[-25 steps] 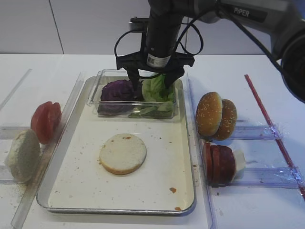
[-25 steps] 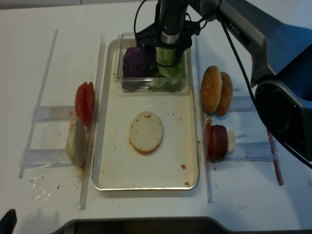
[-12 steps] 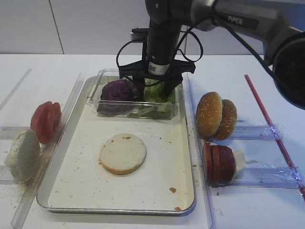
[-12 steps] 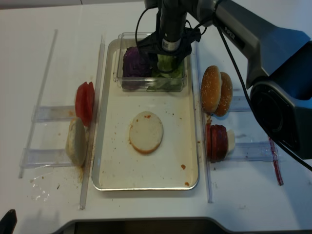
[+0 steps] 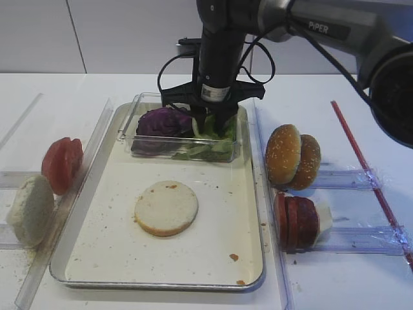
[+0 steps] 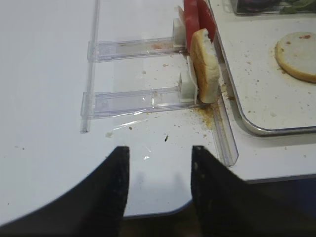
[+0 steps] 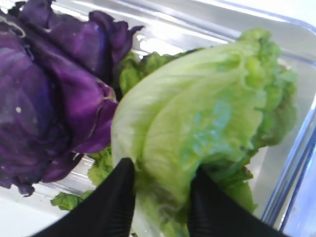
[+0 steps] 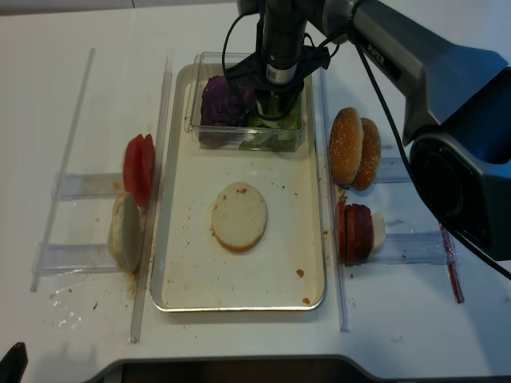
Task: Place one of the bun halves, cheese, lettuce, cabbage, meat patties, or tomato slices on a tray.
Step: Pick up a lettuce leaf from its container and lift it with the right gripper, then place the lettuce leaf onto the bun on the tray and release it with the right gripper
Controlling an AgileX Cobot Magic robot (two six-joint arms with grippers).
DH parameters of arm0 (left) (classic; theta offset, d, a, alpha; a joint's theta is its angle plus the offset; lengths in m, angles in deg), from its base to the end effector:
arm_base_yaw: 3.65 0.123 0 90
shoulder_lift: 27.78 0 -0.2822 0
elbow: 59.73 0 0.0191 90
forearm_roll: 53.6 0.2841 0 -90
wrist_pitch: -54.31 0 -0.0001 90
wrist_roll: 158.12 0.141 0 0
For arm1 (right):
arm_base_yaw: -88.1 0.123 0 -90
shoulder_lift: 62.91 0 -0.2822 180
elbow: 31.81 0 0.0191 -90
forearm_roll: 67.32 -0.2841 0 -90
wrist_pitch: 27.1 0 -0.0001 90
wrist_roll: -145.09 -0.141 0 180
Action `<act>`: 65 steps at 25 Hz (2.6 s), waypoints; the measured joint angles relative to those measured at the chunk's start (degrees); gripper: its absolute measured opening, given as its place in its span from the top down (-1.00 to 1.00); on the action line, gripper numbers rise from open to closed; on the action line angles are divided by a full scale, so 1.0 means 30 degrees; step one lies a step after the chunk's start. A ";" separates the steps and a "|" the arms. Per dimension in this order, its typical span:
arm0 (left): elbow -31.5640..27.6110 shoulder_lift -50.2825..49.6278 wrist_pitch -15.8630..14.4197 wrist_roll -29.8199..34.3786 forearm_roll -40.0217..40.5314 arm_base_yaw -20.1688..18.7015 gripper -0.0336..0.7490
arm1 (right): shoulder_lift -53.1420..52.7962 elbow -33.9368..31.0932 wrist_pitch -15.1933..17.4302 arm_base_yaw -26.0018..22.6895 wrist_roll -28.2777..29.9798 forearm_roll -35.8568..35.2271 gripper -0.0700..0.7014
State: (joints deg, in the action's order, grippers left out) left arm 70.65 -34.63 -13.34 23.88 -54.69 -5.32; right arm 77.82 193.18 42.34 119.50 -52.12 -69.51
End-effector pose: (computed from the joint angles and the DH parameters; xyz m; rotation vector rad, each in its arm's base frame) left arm 0.0626 -0.0043 0.2504 0.0716 2.1650 -0.0199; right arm 0.4575 0.2851 0.1560 -0.3473 2.8934 0.2058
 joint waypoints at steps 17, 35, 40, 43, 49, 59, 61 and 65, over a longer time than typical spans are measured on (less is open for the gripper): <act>0.0000 0.0000 0.0000 0.0000 0.0000 0.0000 0.18 | -0.0035 0.0124 0.0361 0.0000 0.0000 0.1275 0.69; 0.0000 0.0000 0.0000 0.0000 0.0000 0.0000 0.18 | -0.1185 0.1418 0.0526 0.0000 0.0000 0.0258 0.69; 0.0000 0.0000 0.0000 0.0000 0.0000 0.0000 0.18 | -0.1925 0.1418 0.0596 0.0000 0.0000 0.0088 0.69; 0.0000 0.0000 0.0000 0.0000 0.0000 0.0000 0.18 | -0.2289 0.1418 0.0668 0.0000 0.0000 -0.0195 0.69; 0.0000 0.0000 0.0000 0.0000 0.0000 0.0000 0.18 | -0.2659 0.1418 0.0659 0.0000 0.0000 -0.0682 0.69; 0.0000 0.0000 0.0000 0.0000 0.0000 0.0000 0.18 | -0.2776 0.1373 0.0659 0.0047 0.0000 -0.1594 0.70; 0.0000 0.0000 0.0000 0.0000 0.0000 0.0000 0.18 | -0.3090 0.1137 0.0676 0.0113 0.0000 -0.1635 0.70; 0.0000 0.0000 0.0000 0.0000 0.0000 0.0000 0.18 | -0.4132 0.0267 0.0711 0.0605 0.0000 -0.1673 0.70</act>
State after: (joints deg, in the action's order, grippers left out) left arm 70.65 -34.63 -13.34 23.88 -54.69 -5.32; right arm 65.43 193.98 44.47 121.32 -52.12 -74.53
